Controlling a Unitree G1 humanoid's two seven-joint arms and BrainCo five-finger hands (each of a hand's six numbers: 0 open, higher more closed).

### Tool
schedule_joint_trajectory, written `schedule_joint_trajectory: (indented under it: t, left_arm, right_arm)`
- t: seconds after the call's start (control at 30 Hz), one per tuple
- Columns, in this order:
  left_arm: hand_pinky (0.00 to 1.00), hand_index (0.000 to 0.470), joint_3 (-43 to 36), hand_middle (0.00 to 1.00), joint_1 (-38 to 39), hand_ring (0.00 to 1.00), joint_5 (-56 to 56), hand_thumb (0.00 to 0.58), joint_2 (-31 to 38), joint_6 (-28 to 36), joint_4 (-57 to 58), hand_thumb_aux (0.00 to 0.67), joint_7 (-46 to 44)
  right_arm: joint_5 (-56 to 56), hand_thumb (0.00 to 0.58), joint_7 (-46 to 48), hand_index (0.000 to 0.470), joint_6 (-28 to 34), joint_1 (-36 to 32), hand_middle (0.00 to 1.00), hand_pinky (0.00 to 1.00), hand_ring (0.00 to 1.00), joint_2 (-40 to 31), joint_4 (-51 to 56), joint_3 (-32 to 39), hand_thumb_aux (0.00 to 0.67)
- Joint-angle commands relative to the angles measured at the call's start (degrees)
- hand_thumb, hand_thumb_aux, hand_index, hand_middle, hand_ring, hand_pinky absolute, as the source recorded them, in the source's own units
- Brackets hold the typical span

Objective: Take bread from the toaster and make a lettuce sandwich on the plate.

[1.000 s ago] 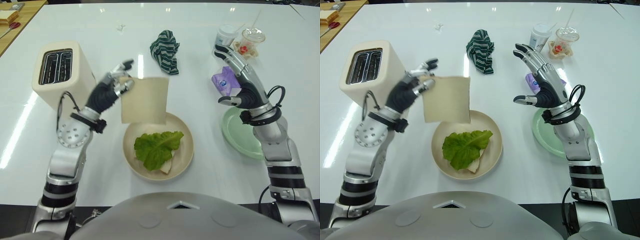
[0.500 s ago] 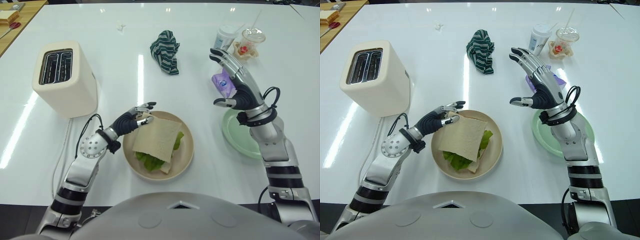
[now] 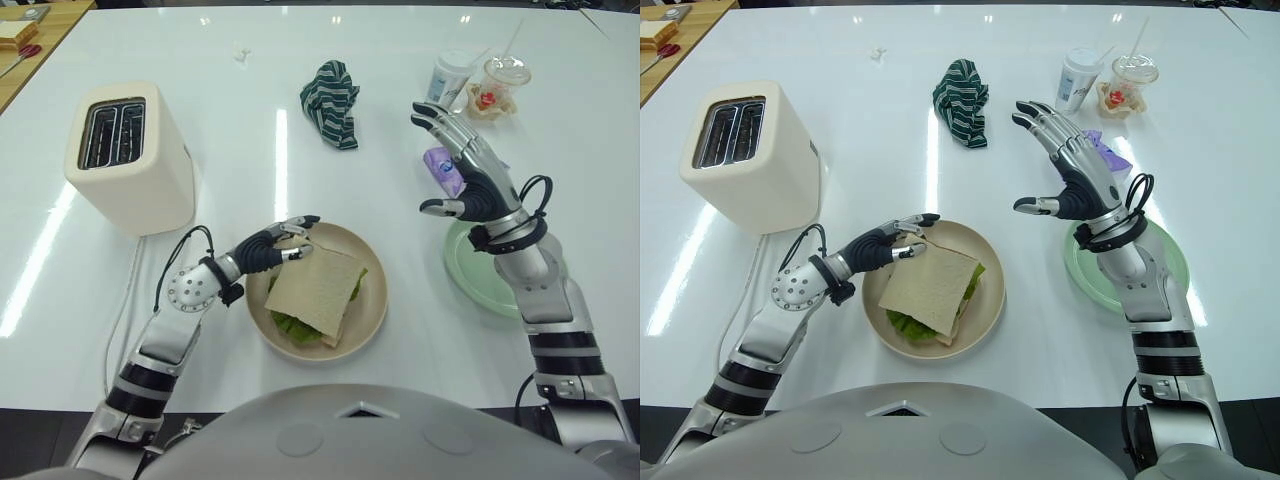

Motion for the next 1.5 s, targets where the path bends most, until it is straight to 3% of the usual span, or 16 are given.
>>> schedule_joint_trajectory:
  t: [0.03,0.07,0.1,0.13,0.6,1.0,1.03,1.07,1.1,1.13,1.17,1.2,1.23,1.27,1.37,1.5]
  left_arm:
    - [0.0,0.435,-0.6,0.0,-1.48,0.0,4.01,0.577,-0.15,-1.81,3.1,0.62,2.14]
    - [0.0,0.396,-0.64,0.0,-1.81,0.0,5.01,0.566,-0.18,-2.25,3.69,0.565,2.82]
    - [0.0,0.079,-0.65,0.0,-2.1,0.0,5.86,0.179,-0.27,-2.63,4.25,0.113,3.46]
    - [0.0,0.0,-0.7,0.0,-2.39,0.0,6.39,0.0,-0.44,-2.83,4.71,0.0,3.86]
    - [0.0,0.0,1.97,0.0,-4.2,0.0,6.25,0.0,-2.84,-3.95,5.38,0.0,8.05]
    - [0.0,0.0,19.11,0.0,-8.2,0.0,-12.13,0.0,-11.04,-19.23,-14.42,0.0,17.9]
    - [0.0,0.066,20.03,0.0,-7.37,0.0,-13.96,0.152,-9.11,-19.34,-15.43,0.095,15.76]
    - [0.0,0.442,20.99,0.0,-5.99,0.0,-16.58,0.578,-6.26,-21.46,-15.64,0.631,11.66]
    - [0.21,0.47,22.13,0.21,-4.69,0.21,-18.92,0.58,-3.66,-23.08,-14.94,0.67,7.8]
    - [0.95,0.47,23.54,0.95,-3.76,0.95,-20.42,0.58,-1.06,-24.74,-13.34,0.67,4.18]
    - [1.0,0.47,24.89,1.0,-2.63,1.0,-22.96,0.58,1.79,-25.26,-11.41,0.67,-0.2]
    - [1.0,0.47,25.91,1.0,-1.39,1.0,-24.75,0.58,4.34,-26.12,-9.79,0.67,-4.19]
    - [1.0,0.47,26.12,1.0,1.72,1.0,-27.53,0.58,7.79,-25.65,-8.8,0.67,-10.26]
    - [1.0,0.47,25.8,1.0,6.21,1.0,-29.15,0.58,11.51,-25.61,-7.97,0.67,-16.77]
    - [1.0,0.47,24.86,1.0,18.77,1.0,-30.71,0.58,19.79,-23.87,-5.59,0.67,-31.41]
    - [1.0,0.47,23.47,1.0,24.48,1.0,-26.76,0.58,22.58,-25.32,0.37,0.67,-37.94]
  right_arm:
    - [-0.99,0.0,-0.16,0.0,0.29,-0.51,0.0,0.0,0.0,0.4,0.83,0.59,0.0]
    - [-1.0,0.0,-0.15,0.0,0.28,-0.5,0.0,0.0,0.0,0.42,0.87,0.59,0.0]
    - [-0.99,0.0,-0.16,0.0,0.26,-0.5,0.0,0.0,0.0,0.43,0.91,0.61,0.0]
    - [-0.99,0.0,-0.17,0.0,0.24,-0.51,0.0,0.0,0.0,0.42,0.96,0.65,0.0]
    - [-1.22,0.0,-0.39,0.0,-0.44,-0.59,0.0,0.0,0.0,0.28,1.82,0.73,0.0]
    - [-0.71,0.0,1.84,0.0,-0.44,1.07,0.0,0.0,0.0,-0.58,1.22,2.0,0.0]
    - [-0.66,0.0,2.83,0.0,-0.32,1.78,0.0,0.0,0.0,-1.0,0.9,2.45,0.0]
    - [-0.37,0.0,4.2,0.0,-0.18,2.83,0.0,0.0,0.0,-1.55,0.55,3.04,0.0]
    - [-0.16,0.0,5.46,0.0,0.02,3.72,0.0,0.0,0.0,-2.07,0.3,3.6,0.0]
    - [-0.21,0.0,6.6,0.0,0.1,4.46,0.0,0.0,0.0,-2.57,0.18,4.14,0.0]
    - [-0.18,0.0,7.84,0.0,0.11,5.12,0.0,0.0,0.0,-3.17,0.1,4.66,0.0]
    - [0.08,0.223,9.04,0.101,0.04,5.76,0.14,0.14,0.14,-3.76,-0.21,5.07,0.145]
    - [1.6,0.578,11.13,0.441,0.07,6.86,0.77,0.77,0.77,-4.63,-1.13,5.66,0.628]
    - [4.12,0.58,14.23,0.47,0.82,8.74,1.0,1.0,1.0,-5.88,-2.72,6.56,0.67]
    - [11.72,0.58,22.92,0.47,3.87,14.79,1.0,1.0,1.0,-9.53,-7.57,8.86,0.67]
    - [18.27,0.58,28.36,0.47,5.8,19.43,1.0,1.0,1.0,-11.66,-11.33,8.91,0.67]
